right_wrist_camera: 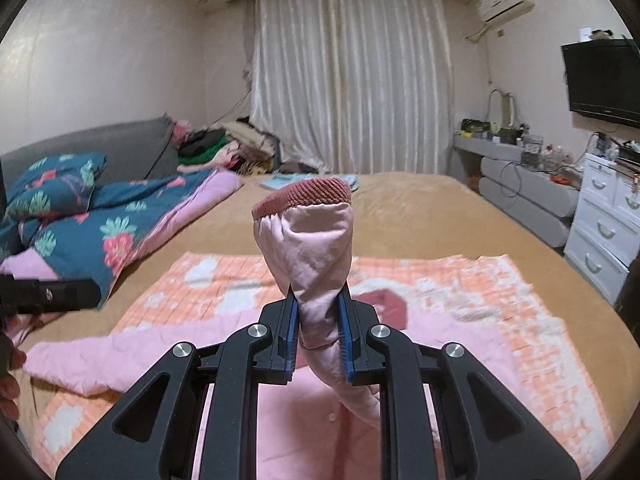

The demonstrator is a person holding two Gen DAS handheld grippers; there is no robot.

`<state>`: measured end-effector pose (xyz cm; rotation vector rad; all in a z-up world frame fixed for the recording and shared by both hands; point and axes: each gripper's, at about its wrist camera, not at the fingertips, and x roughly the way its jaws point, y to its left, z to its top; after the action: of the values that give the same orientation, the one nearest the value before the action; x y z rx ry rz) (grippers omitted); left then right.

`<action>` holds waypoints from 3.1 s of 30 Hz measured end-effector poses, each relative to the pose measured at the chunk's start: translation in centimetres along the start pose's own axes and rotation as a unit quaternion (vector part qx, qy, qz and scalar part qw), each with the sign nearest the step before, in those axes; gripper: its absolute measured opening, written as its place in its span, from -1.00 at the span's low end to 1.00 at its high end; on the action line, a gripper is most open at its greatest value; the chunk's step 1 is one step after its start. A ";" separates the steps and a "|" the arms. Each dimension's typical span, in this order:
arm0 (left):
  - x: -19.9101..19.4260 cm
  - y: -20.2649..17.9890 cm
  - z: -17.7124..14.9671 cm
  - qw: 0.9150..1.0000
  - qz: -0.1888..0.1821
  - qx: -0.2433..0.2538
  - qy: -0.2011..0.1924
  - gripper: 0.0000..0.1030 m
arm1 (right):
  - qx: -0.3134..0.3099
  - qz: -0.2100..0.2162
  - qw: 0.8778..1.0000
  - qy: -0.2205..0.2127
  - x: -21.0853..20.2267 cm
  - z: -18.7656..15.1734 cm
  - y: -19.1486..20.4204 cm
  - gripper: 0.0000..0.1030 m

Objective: Fold large clothes
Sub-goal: 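Carry the held sleeve up and across toward the jacket's button placket, then lay the sleeve and jacket side over the body, open the right tool, then move the left tool to the ribbed cuff of the other sleeve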

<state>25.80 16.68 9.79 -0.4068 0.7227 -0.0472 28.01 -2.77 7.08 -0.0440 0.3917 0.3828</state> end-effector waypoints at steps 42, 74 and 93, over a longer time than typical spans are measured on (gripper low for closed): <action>17.5 -1.1 -13.0 0.981 0.061 0.067 0.169 0.83 | 0.134 -0.116 0.937 0.301 10.5 -16.6 -17.4 0.89; 1.3 2.5 -13.2 0.990 0.127 0.025 0.051 0.83 | 0.081 -0.004 0.986 0.145 -7.3 -10.1 -3.8 0.92; -3.7 13.4 -14.2 0.977 0.196 -0.081 0.015 0.83 | 0.016 0.046 0.987 0.155 -5.7 -9.8 4.9 0.92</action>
<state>12.46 24.79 -2.58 -0.4123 0.8295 0.3808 17.79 -1.31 0.37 -0.0546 0.7090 0.4617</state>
